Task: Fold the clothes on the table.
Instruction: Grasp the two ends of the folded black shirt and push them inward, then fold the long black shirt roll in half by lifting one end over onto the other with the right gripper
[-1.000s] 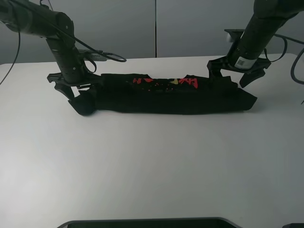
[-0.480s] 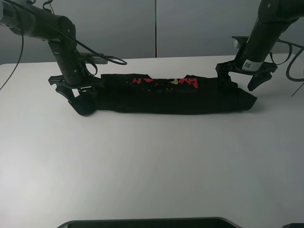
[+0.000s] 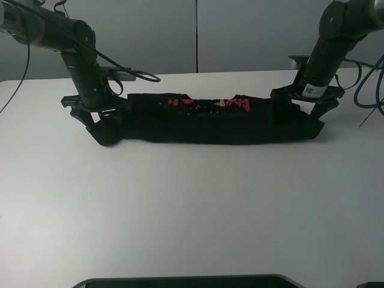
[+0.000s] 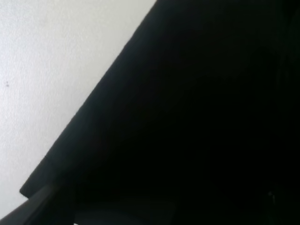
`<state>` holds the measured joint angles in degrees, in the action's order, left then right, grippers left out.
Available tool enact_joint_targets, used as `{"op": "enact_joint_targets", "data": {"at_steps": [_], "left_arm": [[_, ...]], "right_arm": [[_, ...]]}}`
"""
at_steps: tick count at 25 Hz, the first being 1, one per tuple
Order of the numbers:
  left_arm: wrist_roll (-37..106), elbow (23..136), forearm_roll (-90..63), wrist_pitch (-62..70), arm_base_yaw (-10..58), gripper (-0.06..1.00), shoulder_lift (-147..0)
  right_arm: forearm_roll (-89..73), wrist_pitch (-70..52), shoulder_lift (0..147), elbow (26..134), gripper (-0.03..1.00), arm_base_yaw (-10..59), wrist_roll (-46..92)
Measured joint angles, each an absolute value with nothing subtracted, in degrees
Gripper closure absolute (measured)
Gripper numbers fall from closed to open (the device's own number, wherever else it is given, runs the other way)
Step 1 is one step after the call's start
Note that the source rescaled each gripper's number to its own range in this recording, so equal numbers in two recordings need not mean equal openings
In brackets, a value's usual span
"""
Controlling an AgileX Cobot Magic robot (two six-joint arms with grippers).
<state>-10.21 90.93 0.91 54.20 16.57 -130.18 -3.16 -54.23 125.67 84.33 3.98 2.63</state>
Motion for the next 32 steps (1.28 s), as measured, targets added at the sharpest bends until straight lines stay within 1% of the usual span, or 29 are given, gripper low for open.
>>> {"op": "enact_joint_targets", "data": {"at_steps": [12,13,15,17,19,20,21,22,32], "left_arm": [[-10.21,90.93,0.91,54.20,16.57,-0.04,-130.18],[-10.21,90.93,0.91,54.20,16.57,-0.04,-130.18],[-10.21,90.93,0.91,54.20,16.57,-0.04,-130.18],[-10.21,90.93,0.80,54.20,16.57,-0.04,-130.18],[-10.21,90.93,0.67,54.20,16.57,-0.04,-130.28],[-10.21,90.93,0.57,54.20,16.57,-0.04,-130.30],[-10.21,90.93,0.57,54.20,16.57,-0.04,-130.30],[-10.21,90.93,0.45,54.20,16.57,-0.04,-130.30],[-10.21,90.93,0.45,54.20,16.57,-0.04,-130.30]], "right_arm": [[-2.75,-54.07,127.72,84.68,-0.02,3.98,2.63],[-2.63,-54.07,127.72,84.68,0.01,3.98,2.63],[-2.63,-54.07,127.72,84.68,0.16,3.98,2.63],[-3.79,-54.07,127.87,84.68,0.41,3.98,3.23],[-6.66,-54.07,128.00,84.68,0.64,3.98,5.16],[-7.95,-54.07,128.12,84.68,0.74,3.98,6.45],[-9.16,-54.07,128.12,84.68,0.82,3.98,7.60],[-10.02,-54.07,128.12,84.68,0.85,3.98,8.63],[-11.02,-54.07,127.81,84.68,0.85,3.98,11.02]]}}
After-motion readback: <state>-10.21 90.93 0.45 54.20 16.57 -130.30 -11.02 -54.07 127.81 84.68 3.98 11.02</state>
